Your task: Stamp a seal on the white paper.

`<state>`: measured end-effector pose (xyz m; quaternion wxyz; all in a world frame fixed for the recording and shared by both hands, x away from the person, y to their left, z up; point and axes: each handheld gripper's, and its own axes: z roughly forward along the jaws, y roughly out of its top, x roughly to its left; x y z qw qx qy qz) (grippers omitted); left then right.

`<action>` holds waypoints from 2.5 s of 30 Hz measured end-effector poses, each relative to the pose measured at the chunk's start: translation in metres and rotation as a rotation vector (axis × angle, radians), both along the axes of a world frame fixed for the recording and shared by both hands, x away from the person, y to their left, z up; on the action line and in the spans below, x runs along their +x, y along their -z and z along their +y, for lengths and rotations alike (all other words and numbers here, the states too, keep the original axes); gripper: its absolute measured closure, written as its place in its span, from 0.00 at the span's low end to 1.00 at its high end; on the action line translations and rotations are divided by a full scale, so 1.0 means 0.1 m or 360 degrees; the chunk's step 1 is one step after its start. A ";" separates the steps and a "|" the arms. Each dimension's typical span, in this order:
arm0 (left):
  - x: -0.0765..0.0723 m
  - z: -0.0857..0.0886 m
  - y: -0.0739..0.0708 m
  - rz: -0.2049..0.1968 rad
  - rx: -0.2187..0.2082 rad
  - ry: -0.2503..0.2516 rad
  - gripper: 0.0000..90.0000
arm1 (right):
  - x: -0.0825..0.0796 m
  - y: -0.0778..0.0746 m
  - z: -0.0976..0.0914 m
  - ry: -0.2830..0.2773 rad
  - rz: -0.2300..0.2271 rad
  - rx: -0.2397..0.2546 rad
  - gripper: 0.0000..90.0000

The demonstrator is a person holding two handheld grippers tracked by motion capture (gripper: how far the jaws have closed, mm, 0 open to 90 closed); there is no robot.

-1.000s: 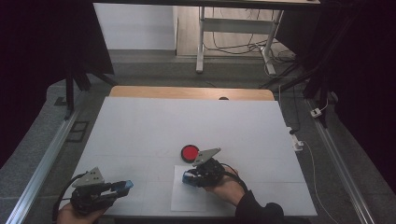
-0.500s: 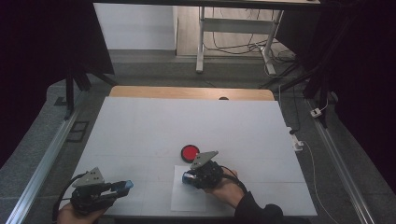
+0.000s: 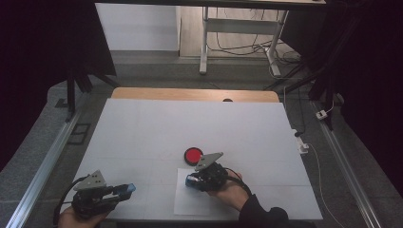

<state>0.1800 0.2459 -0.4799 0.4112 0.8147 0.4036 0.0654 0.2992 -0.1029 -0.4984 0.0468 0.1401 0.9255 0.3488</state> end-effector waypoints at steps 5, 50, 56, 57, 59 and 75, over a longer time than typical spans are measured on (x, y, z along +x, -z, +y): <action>0.00 0.00 0.00 0.0000 0.0002 0.0001 0.76 | -0.04 -0.01 0.02 -0.0012 -0.0045 -0.0039 0.79; 0.00 0.00 0.00 -0.0004 -0.0006 0.0017 0.76 | 0.05 -0.36 -0.20 0.0049 0.0012 0.0217 0.78; 0.00 0.00 0.00 -0.0005 -0.0002 0.0025 0.76 | 0.03 -0.44 -0.23 0.0019 -0.0017 0.0236 0.78; 0.00 0.00 0.00 -0.0004 -0.0005 0.0023 0.76 | 0.03 -0.45 -0.24 0.0018 -0.0020 0.0243 0.78; 0.00 0.00 0.00 -0.0006 -0.0004 0.0028 0.76 | 0.02 -0.48 -0.24 0.0020 -0.0019 0.0263 0.78; 0.00 0.00 0.00 -0.0001 -0.0008 0.0028 0.76 | -0.05 -0.68 -0.28 -0.0002 -0.0043 0.0348 0.78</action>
